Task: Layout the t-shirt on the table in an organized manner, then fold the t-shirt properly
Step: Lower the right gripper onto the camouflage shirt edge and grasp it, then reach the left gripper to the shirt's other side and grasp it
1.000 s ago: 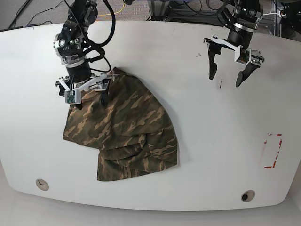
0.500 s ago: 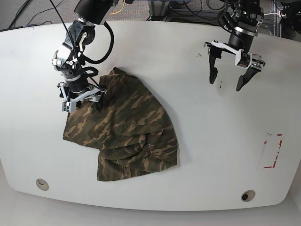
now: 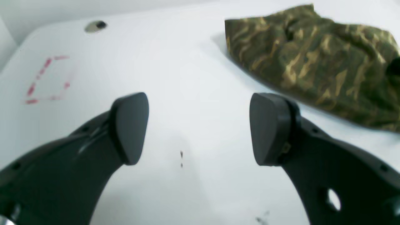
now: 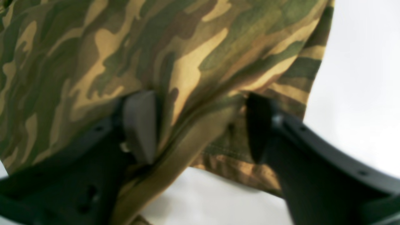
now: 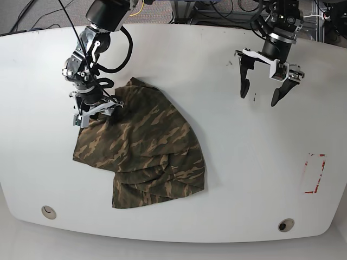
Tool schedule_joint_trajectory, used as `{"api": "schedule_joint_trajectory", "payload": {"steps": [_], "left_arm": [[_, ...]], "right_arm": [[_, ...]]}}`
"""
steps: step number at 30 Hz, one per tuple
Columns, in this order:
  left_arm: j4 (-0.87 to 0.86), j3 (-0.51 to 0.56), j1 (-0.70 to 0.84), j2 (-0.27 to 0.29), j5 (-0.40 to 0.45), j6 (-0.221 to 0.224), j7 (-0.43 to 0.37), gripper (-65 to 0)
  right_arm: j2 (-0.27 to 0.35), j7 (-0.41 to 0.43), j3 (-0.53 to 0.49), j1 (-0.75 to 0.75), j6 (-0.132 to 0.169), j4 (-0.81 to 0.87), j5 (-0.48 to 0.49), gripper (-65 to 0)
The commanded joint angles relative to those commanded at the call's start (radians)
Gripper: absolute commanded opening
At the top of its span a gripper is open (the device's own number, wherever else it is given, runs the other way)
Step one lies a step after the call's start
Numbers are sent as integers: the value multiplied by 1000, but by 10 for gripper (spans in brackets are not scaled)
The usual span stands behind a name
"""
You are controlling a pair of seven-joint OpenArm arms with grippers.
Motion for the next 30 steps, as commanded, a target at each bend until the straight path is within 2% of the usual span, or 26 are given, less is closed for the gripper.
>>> {"api": "schedule_joint_trajectory", "payload": {"steps": [3, 5, 8, 14, 18, 22, 30], "left_arm": [[0, 0, -26, 2, -2, 0, 21, -176], [0, 0, -37, 2, -2, 0, 41, -176], [0, 3, -48, 2, -2, 0, 61, -175], [-5, 5, -106, 3, -2, 2, 110, -174], [-25, 23, -195, 28, -3, 2, 229, -172], [-80, 26, -324, 68, -3, 0, 359, -172], [-305, 26, -582, 150, -3, -2, 485, -172]], "right_arm": [[0, 0, -2, 0, 5, 2, 2, -553], [0, -2, -2, -3, 28, 5, 23, -650], [3, -3, -2, -11, 44, 26, 61, -642], [2, -58, -3, -58, 51, 149, 77, -650], [0, -124, -3, -98, 58, 265, 91, -650], [0, -164, -3, -152, 98, 382, 153, -650], [9, -244, -3, -224, 107, 503, 259, -650]]}}
